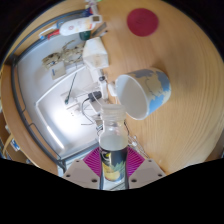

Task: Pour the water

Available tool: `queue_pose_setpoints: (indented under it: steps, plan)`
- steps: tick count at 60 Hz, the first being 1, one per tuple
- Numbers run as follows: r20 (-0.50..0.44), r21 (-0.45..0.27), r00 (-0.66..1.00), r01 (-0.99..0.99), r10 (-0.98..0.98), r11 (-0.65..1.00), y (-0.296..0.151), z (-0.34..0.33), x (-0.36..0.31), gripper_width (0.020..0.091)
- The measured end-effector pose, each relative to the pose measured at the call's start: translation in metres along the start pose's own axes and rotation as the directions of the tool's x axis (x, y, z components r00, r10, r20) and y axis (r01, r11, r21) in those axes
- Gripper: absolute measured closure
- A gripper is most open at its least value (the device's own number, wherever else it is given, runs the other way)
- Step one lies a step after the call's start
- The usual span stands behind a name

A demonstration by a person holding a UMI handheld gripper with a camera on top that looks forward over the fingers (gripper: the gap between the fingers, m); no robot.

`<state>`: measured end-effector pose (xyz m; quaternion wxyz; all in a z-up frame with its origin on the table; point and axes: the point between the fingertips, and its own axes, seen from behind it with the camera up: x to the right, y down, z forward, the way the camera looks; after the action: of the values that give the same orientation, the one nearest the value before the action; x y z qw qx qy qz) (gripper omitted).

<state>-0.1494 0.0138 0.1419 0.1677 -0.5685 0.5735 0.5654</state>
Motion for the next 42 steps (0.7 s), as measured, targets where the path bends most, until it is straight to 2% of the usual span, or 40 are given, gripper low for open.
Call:
queue_pose_setpoints:
  steps: [5, 10, 14, 20, 26, 29, 35, 42]
  plan:
    - [-0.020, -0.004, 0.976, 0.217, -0.217, 0.976, 0.006, -0.013, -0.014, 0.0821]
    - [-0.035, 0.012, 0.868, 0.495, -0.494, 0.869, 0.001, -0.030, -0.035, 0.0823]
    - [-0.078, 0.039, 0.712, 0.701, -0.697, 0.712, -0.012, -0.045, -0.050, 0.0813]
    - [-0.208, 0.101, 0.393, 0.919, -0.895, 0.380, -0.060, -0.069, -0.069, 0.0809]
    - [-0.436, 0.155, 0.097, 0.987, -0.895, 0.032, -0.121, -0.110, -0.107, 0.0795]
    - [-0.515, 0.136, -0.005, 0.987, -0.857, -0.088, -0.148, -0.124, -0.113, 0.0797]
    - [-0.571, 0.089, -0.095, 0.980, -0.815, -0.177, -0.185, -0.132, -0.109, 0.0790]
    - [-0.593, 0.044, -0.147, 0.976, -0.792, -0.214, -0.226, -0.125, -0.086, 0.0790]
